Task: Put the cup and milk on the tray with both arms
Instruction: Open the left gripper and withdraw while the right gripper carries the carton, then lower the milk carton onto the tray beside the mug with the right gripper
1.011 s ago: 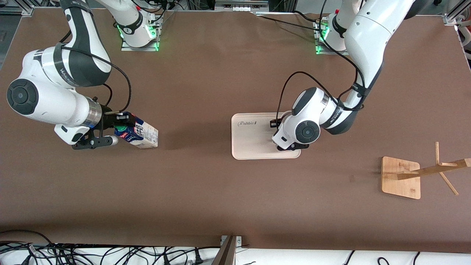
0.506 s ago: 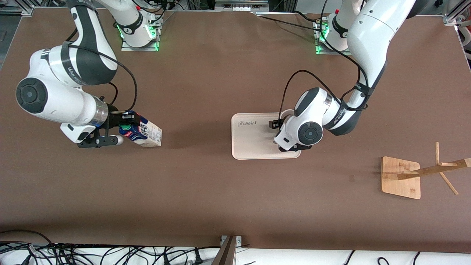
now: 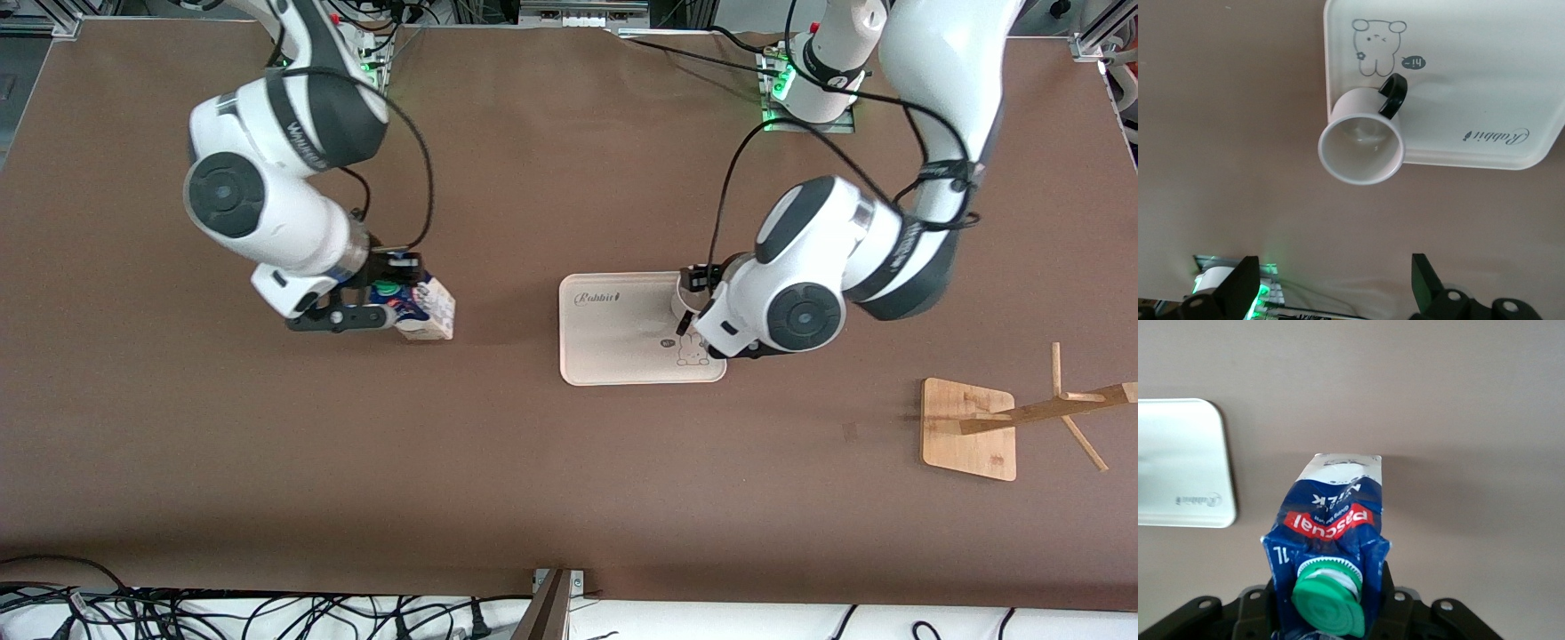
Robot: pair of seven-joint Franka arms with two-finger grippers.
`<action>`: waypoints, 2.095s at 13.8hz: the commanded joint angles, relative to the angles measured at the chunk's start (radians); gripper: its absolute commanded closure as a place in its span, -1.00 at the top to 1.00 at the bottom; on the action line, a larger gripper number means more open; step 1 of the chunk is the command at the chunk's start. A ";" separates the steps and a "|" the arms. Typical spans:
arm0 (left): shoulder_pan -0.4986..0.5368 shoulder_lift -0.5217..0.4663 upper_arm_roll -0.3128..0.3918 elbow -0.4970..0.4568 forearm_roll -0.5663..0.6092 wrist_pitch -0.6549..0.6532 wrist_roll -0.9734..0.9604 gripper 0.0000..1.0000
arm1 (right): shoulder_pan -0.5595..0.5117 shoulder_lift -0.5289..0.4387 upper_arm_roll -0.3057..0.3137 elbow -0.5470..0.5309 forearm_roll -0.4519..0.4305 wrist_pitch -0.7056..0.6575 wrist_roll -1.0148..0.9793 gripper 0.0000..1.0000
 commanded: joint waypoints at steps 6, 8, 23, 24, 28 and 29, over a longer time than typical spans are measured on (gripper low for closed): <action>0.136 -0.095 0.004 0.031 0.055 -0.093 0.208 1.00 | 0.260 0.207 -0.010 0.253 0.000 0.036 0.426 0.08; 0.191 -0.097 -0.007 0.031 0.044 -0.092 0.284 1.00 | 0.325 0.245 -0.013 0.253 -0.024 0.098 0.486 0.08; 0.072 -0.666 0.372 -0.486 0.001 0.335 0.650 1.00 | 0.363 0.389 -0.015 0.349 -0.109 0.242 0.383 0.10; 0.072 -0.670 0.372 -0.486 0.001 0.332 0.642 1.00 | 0.359 0.391 -0.016 0.349 -0.109 0.244 0.373 0.10; 0.071 -0.663 0.358 -0.458 -0.001 0.321 0.563 1.00 | 0.363 0.409 -0.016 0.349 -0.110 0.273 0.376 0.11; 0.072 -0.654 0.358 -0.443 -0.001 0.312 0.550 1.00 | 0.365 0.415 -0.016 0.349 -0.110 0.276 0.378 0.13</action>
